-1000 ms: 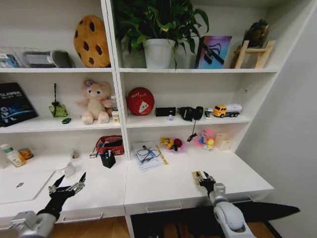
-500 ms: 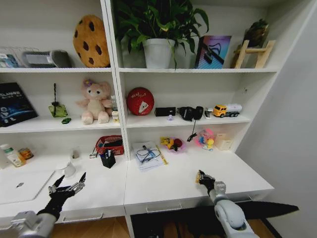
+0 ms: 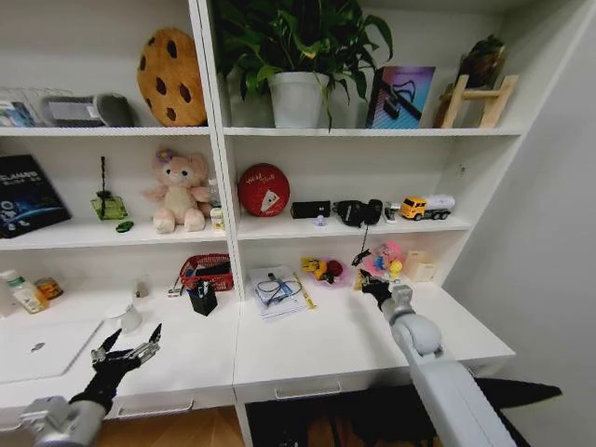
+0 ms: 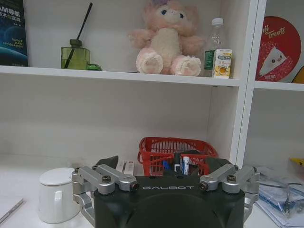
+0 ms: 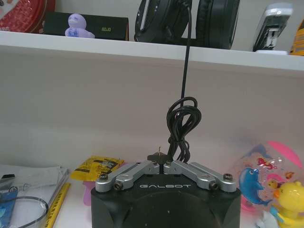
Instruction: Organize the objects on the table.
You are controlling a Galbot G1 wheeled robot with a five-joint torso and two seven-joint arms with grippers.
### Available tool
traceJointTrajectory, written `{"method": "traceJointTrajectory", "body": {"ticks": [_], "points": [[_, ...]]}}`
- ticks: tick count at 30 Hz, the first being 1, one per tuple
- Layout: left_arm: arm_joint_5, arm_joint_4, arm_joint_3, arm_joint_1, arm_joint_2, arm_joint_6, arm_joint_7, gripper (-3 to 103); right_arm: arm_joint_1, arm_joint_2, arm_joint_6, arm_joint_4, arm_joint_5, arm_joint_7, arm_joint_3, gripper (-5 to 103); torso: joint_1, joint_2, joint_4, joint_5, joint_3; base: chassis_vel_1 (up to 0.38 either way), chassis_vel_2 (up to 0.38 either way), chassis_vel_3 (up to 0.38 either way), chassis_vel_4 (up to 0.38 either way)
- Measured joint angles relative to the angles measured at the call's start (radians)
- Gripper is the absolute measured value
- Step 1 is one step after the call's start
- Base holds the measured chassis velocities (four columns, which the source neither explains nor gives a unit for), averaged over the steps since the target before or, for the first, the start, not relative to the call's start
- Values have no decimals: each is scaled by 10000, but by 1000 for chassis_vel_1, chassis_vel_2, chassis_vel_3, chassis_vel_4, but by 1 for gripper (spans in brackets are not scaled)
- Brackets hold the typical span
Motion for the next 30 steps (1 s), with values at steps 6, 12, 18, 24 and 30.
{"method": "traceJointTrajectory", "body": {"ticks": [6,12,18,24,30], "points": [[0,-1,0,0,0,0,0,100,1226,-24,163,-1282,288,-304,-606,0,0,1,-2,-3,-1,0,0,0,0],[0,-1,0,0,0,0,0,100,2480,642,832,-2935,12,-775,-1243,0,0,0,0,-2,-1,0,0,0,0],[0,-1,0,0,0,0,0,100,3151,1219,1166,-4102,-428,-756,-1427,0,0,1,2,-4,-2,0,0,0,0],[0,0,0,0,0,0,0,100,3663,1561,1646,-5330,-1378,-376,-1398,2,-1,0,0,-3,-2,0,0,0,0],[0,0,0,0,0,0,0,100,3312,1618,1848,-5239,-1612,-467,-1259,29,-1,1,-1,0,-2,0,0,0,0]]}}
